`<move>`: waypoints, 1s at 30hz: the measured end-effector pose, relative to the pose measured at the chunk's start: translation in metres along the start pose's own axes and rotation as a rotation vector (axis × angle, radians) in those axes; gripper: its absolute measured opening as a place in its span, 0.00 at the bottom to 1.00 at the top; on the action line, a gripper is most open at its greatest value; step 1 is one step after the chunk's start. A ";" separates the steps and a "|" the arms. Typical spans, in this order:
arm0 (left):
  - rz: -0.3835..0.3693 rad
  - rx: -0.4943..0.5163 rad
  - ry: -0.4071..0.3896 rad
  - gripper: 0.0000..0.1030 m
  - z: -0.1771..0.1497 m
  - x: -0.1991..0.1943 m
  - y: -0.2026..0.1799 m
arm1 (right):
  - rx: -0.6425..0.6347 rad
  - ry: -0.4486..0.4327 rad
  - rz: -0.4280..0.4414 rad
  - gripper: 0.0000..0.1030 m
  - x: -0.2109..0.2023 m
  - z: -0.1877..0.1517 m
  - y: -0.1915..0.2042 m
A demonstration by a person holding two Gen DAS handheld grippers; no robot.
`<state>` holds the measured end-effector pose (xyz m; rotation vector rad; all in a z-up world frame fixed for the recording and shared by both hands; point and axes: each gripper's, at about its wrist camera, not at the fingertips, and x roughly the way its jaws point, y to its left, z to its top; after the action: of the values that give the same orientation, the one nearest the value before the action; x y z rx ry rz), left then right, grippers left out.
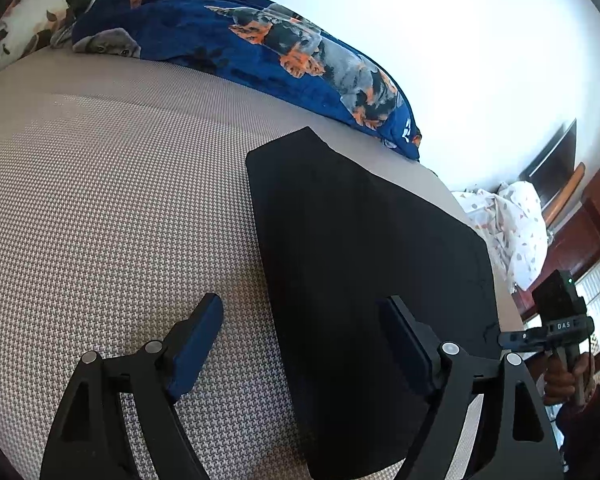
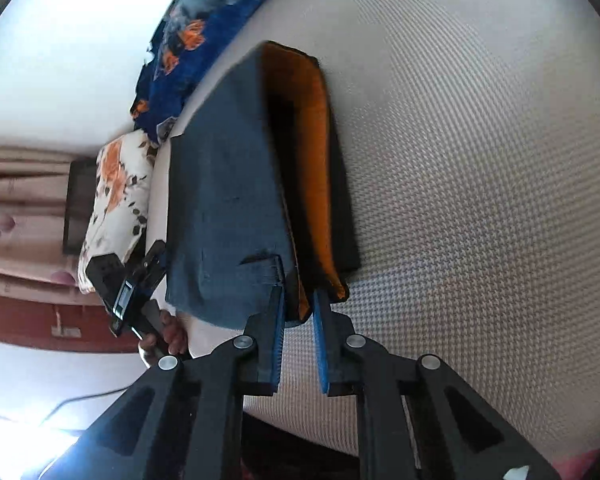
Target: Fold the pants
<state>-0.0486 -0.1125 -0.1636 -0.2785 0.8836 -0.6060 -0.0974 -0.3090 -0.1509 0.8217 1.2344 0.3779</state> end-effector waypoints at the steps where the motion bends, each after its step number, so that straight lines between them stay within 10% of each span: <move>1: -0.003 -0.003 -0.001 0.80 0.000 0.000 0.001 | -0.009 -0.001 -0.003 0.15 -0.004 0.002 0.000; 11: -0.002 0.005 -0.001 0.81 -0.002 0.003 0.001 | -0.048 -0.051 -0.140 0.39 -0.015 0.000 0.021; 30: 0.003 0.009 -0.004 0.81 -0.008 0.006 0.003 | -0.033 -0.034 0.017 0.23 0.014 0.013 0.027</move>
<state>-0.0507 -0.1140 -0.1735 -0.2700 0.8776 -0.6064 -0.0765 -0.2862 -0.1394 0.8076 1.1879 0.3954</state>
